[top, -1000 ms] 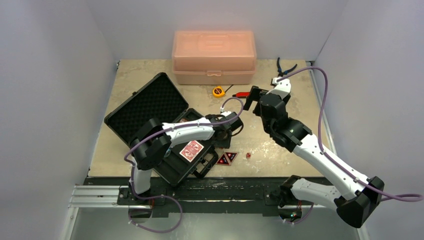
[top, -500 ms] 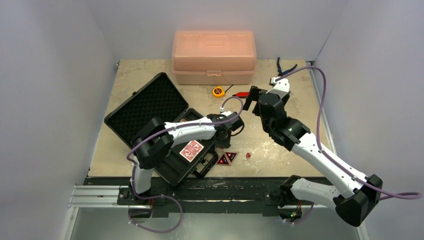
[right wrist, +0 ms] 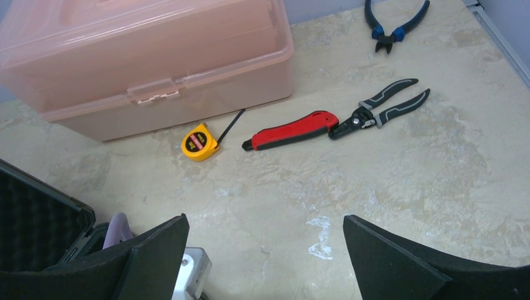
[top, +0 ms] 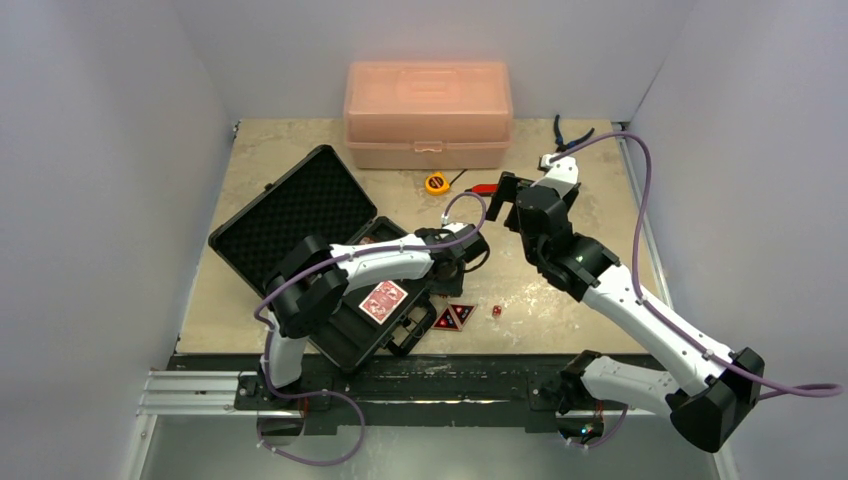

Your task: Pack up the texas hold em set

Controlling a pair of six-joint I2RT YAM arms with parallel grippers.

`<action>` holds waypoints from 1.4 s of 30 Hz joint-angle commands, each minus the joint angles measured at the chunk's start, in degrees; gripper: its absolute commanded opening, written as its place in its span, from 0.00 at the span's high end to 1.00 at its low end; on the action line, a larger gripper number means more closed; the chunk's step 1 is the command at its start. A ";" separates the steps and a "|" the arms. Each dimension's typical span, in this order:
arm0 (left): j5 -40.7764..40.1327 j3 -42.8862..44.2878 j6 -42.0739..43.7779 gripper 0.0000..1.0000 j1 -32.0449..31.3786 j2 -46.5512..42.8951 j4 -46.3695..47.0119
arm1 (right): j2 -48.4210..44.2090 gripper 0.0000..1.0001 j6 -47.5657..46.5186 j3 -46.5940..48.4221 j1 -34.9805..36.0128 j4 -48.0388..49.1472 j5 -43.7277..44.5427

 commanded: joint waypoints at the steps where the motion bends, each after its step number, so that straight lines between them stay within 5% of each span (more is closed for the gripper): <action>1: -2.32 1.56 0.92 0.67 -0.02 0.90 0.31 | 0.81 0.01 0.08 0.99 0.20 1.21 -1.69; 19: -2.58 2.92 1.83 0.77 -0.01 2.78 0.10 | 1.09 0.01 -0.19 1.26 0.20 1.19 -1.79; 26: -2.36 3.28 3.03 1.00 -0.11 3.06 0.27 | 0.95 0.01 -0.19 1.08 0.20 1.13 -1.57; 42: -1.73 3.55 3.13 1.00 -0.10 -0.23 0.17 | -5.30 0.01 0.28 -1.81 0.20 2.59 2.26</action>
